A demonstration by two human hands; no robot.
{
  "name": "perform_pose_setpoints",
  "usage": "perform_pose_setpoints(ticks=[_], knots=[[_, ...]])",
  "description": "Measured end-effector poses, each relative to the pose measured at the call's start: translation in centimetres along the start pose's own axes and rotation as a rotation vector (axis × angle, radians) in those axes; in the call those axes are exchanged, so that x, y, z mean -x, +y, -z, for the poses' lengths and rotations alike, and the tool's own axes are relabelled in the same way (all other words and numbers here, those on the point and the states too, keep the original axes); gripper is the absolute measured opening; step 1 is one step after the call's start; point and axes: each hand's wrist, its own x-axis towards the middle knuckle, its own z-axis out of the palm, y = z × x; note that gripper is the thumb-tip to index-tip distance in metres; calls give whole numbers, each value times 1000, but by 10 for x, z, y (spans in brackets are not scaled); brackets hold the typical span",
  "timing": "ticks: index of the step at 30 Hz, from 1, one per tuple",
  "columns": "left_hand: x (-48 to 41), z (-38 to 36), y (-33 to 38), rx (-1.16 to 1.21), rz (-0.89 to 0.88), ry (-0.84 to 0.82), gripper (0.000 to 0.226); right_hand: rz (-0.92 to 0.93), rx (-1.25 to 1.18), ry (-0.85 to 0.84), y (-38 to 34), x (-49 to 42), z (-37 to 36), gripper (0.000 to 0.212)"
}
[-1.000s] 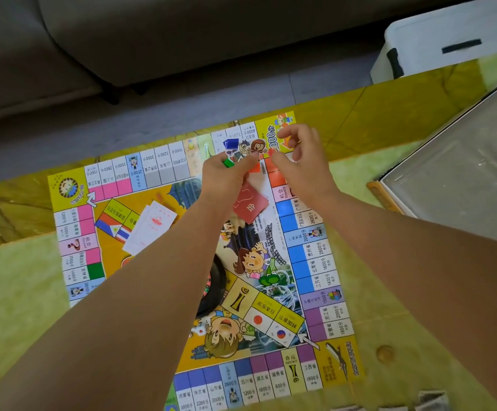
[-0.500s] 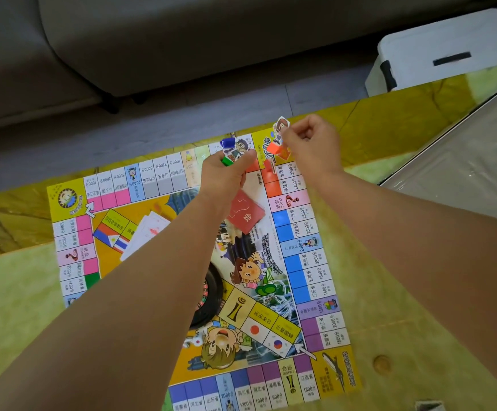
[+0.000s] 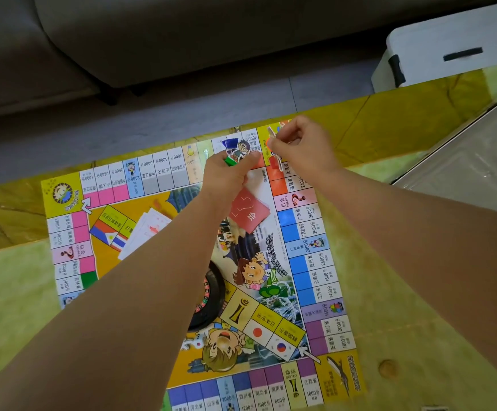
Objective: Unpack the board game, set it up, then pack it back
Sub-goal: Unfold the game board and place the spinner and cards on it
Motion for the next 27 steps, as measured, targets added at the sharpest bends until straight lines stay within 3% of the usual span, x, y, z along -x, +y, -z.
perform_pose_setpoints(ticks=[13, 19, 24, 27], knots=[[9, -1, 9, 51, -1, -41, 16, -74, -12, -3, -4, 6, 2, 13], [8, 0, 5, 15, -58, -11, 18, -91, -16, 13, -1, 6, 2, 23], [11, -1, 10, 13, -159, -65, 17, 24, -43, 101, -7, 10, 10, 19], [18, -9, 21, -7, -183, -144, 14, 77, -77, 42, -19, 13, 16, 13]])
